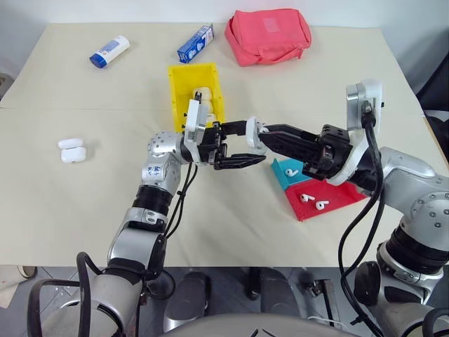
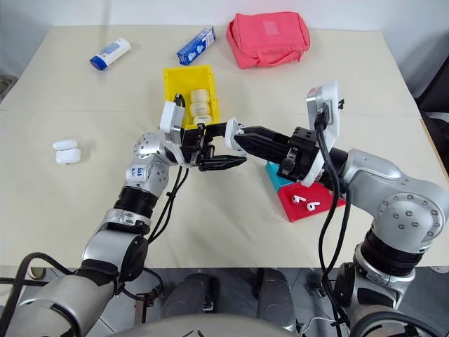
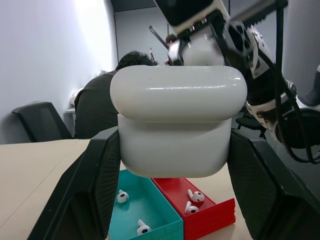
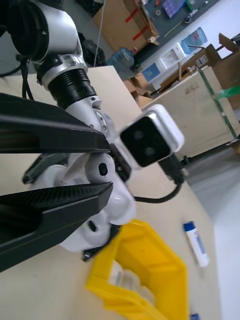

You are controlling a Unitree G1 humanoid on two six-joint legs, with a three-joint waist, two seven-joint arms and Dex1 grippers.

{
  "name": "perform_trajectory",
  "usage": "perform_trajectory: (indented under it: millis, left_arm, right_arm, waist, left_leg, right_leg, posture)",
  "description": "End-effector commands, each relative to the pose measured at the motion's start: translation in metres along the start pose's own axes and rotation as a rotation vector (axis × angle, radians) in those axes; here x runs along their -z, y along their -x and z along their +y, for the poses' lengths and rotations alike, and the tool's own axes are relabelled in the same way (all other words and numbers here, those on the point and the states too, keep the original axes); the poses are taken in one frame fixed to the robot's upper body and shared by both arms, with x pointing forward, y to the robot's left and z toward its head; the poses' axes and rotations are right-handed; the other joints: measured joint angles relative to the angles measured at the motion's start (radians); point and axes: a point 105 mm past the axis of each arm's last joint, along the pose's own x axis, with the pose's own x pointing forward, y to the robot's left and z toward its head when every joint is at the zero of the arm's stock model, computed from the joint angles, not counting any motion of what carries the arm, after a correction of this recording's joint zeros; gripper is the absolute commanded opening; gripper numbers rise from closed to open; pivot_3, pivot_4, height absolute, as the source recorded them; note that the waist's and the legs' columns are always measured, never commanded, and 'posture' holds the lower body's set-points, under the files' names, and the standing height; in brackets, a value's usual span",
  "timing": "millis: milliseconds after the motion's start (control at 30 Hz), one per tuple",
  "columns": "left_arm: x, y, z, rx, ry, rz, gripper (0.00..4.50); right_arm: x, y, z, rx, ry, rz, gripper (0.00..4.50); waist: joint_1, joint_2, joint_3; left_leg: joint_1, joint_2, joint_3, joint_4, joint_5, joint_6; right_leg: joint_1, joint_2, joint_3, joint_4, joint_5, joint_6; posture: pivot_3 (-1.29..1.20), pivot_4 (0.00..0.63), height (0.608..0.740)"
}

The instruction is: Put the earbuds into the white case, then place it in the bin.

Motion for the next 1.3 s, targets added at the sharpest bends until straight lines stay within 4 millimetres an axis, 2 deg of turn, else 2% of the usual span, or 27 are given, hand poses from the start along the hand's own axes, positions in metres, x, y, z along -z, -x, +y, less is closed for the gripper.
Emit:
perform_trajectory:
  millis: [33,300,667,933,1233,1300]
  left_arm:
    - [-0.014,-0.007,0.002,0.022,-0.052,-0.022,2.79]
    - [-0.018,-0.009,-0.004,0.046,-0.053,-0.042,2.79]
    - [-0.022,-0.005,-0.002,0.021,-0.072,-0.039,2.79]
    - [-0.022,-0.003,-0.002,0.015,-0.081,-0.033,2.79]
    - [-0.017,-0.004,-0.004,0.022,-0.078,-0.012,2.79]
    - [-0.015,-0.004,-0.005,0.026,-0.077,-0.006,2.79]
  right_arm:
    - [-0.005,-0.002,0.002,-0.009,0.023,-0.029,0.47]
    - [0.009,-0.003,-0.009,0.020,0.008,0.004,0.47]
    - [0.038,0.012,-0.024,0.076,0.062,0.111,0.47]
    - [0.037,0.012,-0.028,0.063,0.126,0.156,0.47]
    - [0.027,0.007,-0.020,0.022,0.171,0.159,0.47]
    - [0.022,0.006,-0.019,0.022,0.187,0.148,1.21]
  waist:
    - [0.000,0.000,0.000]
    - [0.001,0.000,0.000]
    - [0.001,0.000,0.000]
    - [0.002,0.000,0.000]
    - [0.003,0.000,0.000]
    - [0.003,0.000,0.000]
  left_leg:
    - [0.000,0.000,0.000,0.000,0.000,0.000]
    - [0.000,0.000,0.000,0.000,0.000,0.001]
    - [0.000,0.000,0.001,0.000,0.000,0.001]
    - [0.000,0.000,0.000,0.000,0.000,0.001]
    - [0.000,0.000,0.000,0.000,0.000,0.001]
    - [0.000,0.000,0.000,0.000,0.000,0.001]
  right_leg:
    - [0.000,0.000,0.000,0.000,0.000,0.000]
    - [0.000,0.000,0.000,0.000,0.000,0.000]
    - [0.000,0.000,0.000,-0.001,0.000,0.000]
    - [0.000,0.000,0.000,-0.001,0.000,0.000]
    - [0.000,0.000,0.000,-0.002,0.000,0.000]
    - [0.000,0.000,0.000,-0.002,0.000,0.000]
  posture:
    - [0.00,0.150,0.740]
    - [0.00,0.150,0.740]
    - [0.00,0.150,0.740]
    - [0.00,0.150,0.740]
    - [0.00,0.150,0.740]
    - [0.00,0.150,0.740]
